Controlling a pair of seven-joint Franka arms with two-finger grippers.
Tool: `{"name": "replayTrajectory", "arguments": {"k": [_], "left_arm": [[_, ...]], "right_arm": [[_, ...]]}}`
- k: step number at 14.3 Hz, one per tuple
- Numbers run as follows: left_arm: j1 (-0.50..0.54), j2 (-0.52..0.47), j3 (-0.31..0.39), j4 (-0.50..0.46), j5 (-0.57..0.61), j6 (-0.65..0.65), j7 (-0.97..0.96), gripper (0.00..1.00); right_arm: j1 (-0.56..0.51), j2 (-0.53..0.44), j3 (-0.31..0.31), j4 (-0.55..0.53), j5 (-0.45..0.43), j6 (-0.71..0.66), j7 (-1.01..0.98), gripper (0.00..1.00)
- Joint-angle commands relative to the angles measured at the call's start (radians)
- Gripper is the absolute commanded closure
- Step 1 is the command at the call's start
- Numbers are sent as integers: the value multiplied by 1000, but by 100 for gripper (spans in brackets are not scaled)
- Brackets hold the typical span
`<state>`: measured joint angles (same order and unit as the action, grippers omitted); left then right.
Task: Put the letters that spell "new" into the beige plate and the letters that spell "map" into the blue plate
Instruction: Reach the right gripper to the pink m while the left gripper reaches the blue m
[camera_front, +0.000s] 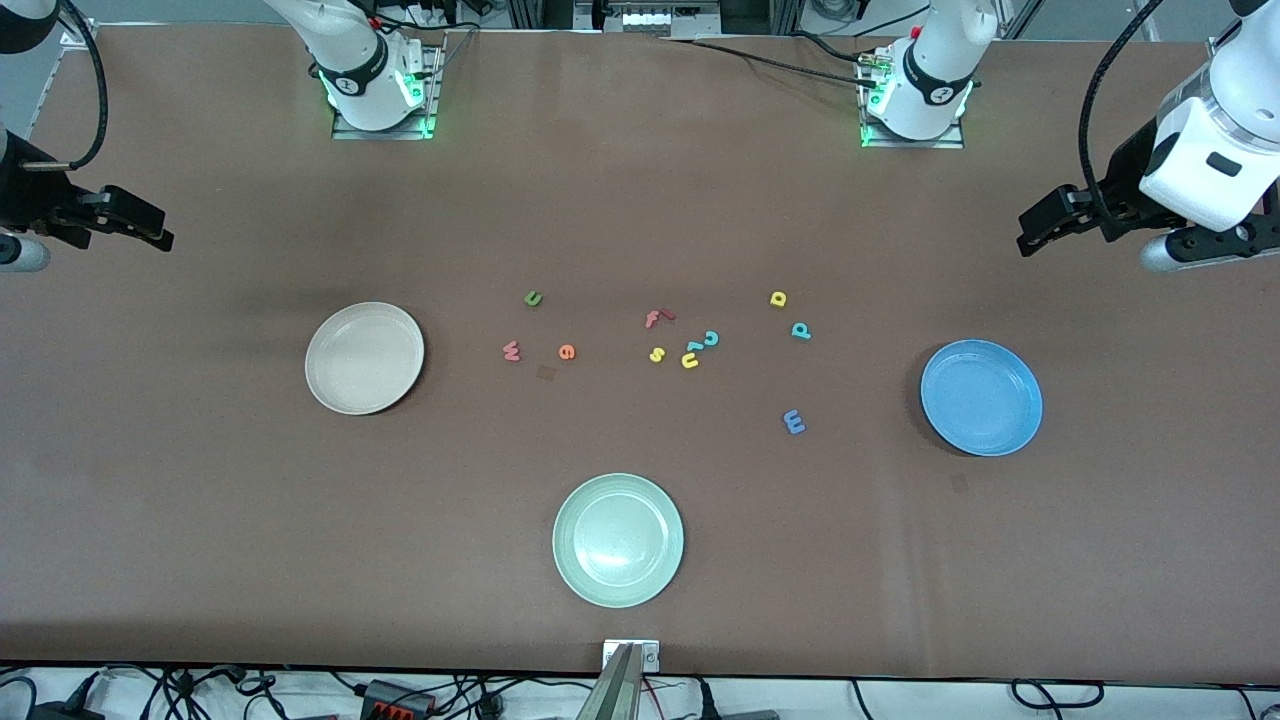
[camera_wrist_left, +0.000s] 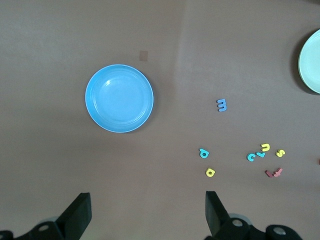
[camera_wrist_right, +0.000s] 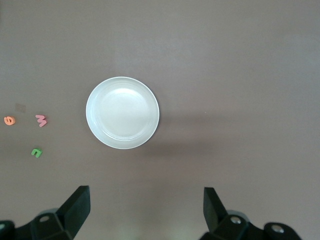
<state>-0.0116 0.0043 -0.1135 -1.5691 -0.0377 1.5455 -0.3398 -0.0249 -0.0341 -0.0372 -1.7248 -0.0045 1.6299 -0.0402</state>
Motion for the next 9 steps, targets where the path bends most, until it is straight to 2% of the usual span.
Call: {"name": "replayTrajectory", "arguments": {"k": [1,9], "left_arm": [[1,16,-3,35,24,-27,-10,0],[-1,17,-5,35,24,-25,-10,0]], "right_arm": [[-4,-3,2,5,12,-4,-9,0],[-7,10,2,5,14,-10,-10,0]]}}
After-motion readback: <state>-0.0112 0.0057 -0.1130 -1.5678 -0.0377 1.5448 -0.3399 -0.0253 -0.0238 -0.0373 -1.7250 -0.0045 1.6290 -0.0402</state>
